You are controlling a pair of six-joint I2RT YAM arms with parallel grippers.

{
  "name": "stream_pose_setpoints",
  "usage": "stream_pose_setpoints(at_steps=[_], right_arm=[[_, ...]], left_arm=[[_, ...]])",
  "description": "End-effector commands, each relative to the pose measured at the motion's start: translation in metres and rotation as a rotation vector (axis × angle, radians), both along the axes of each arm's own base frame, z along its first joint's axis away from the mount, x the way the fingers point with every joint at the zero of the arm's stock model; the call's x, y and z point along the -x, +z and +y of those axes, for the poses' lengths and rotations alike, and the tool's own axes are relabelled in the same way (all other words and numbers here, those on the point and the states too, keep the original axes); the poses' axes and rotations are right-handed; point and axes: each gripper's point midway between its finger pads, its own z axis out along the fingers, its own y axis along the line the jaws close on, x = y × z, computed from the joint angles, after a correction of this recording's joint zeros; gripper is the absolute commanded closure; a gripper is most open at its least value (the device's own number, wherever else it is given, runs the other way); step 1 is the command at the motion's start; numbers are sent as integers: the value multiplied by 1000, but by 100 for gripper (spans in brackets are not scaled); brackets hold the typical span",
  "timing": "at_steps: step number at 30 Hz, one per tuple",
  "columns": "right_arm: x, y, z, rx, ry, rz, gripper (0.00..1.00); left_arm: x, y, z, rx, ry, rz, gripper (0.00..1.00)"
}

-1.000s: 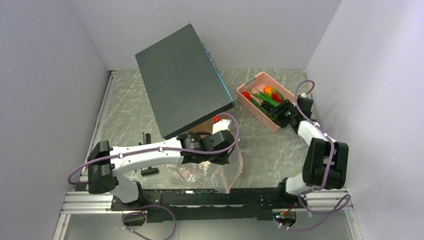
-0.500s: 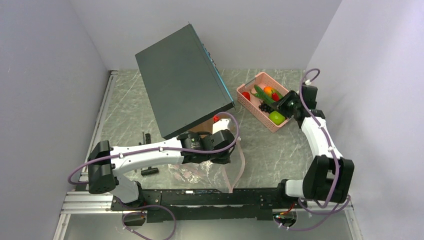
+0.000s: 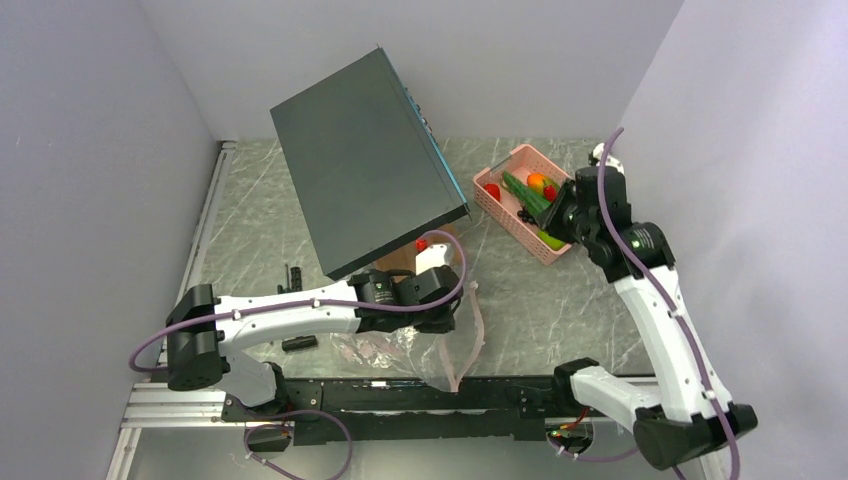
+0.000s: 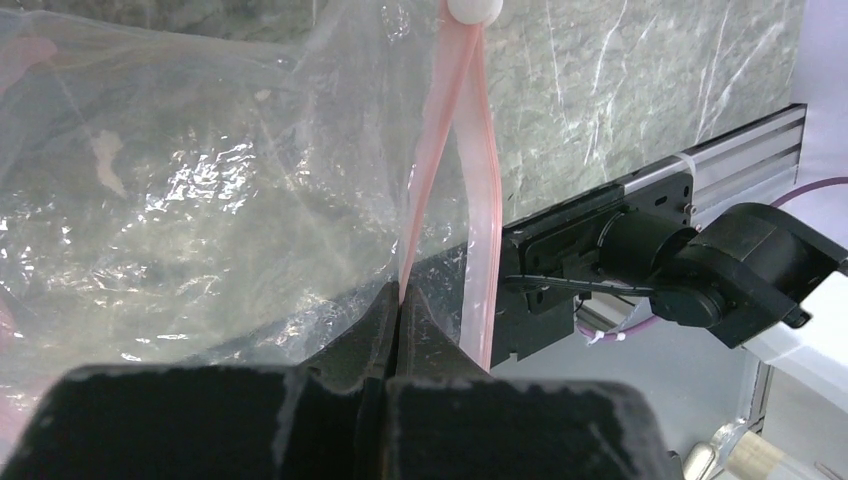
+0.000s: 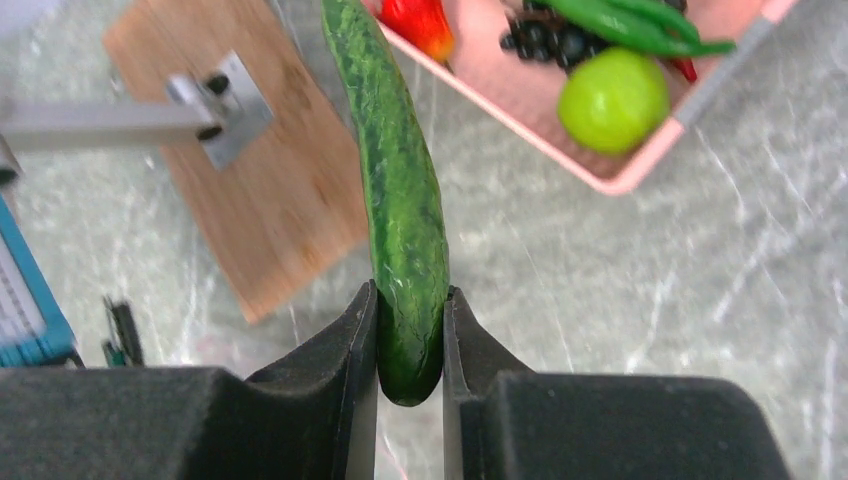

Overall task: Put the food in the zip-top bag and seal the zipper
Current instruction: Place the fake vegetable in the zipper food storage bag.

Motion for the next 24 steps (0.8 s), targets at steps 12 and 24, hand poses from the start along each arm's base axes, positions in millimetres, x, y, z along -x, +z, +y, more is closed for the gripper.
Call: stream_pose_setpoints(at_steps=[12,24], right_arm=[[175,22,3,18,376,167,100],[221,-21,33,-91,607,295,100]], left_arm=[[-28,41,-12,133,103,-104,100],[-38,32,16,47,197,-143,100]])
